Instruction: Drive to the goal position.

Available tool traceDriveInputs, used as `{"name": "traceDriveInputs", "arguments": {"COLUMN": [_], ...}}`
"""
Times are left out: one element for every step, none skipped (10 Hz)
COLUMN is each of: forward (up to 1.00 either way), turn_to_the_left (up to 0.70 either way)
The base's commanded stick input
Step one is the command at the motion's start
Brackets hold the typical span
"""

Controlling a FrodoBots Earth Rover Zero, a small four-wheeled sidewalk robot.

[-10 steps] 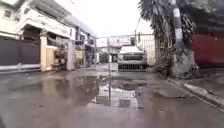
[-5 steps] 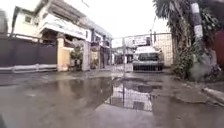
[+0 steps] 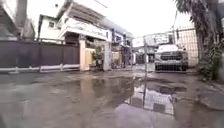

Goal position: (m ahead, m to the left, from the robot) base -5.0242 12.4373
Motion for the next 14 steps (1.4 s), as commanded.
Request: {"name": "traceDriveInputs", "arguments": {"forward": [1.0, 1.0, 1.0, 1.0, 1.0, 1.0, 1.0, 1.0, 1.0, 1.0, 1.0, 1.0, 1.0, 1.0], "turn_to_the_left": [0.27, 0.27, 0.27, 0.27, 0.27, 0.27, 0.27, 0.27, 0.27, 0.27, 0.27, 0.27, 0.27, 0.27]}}
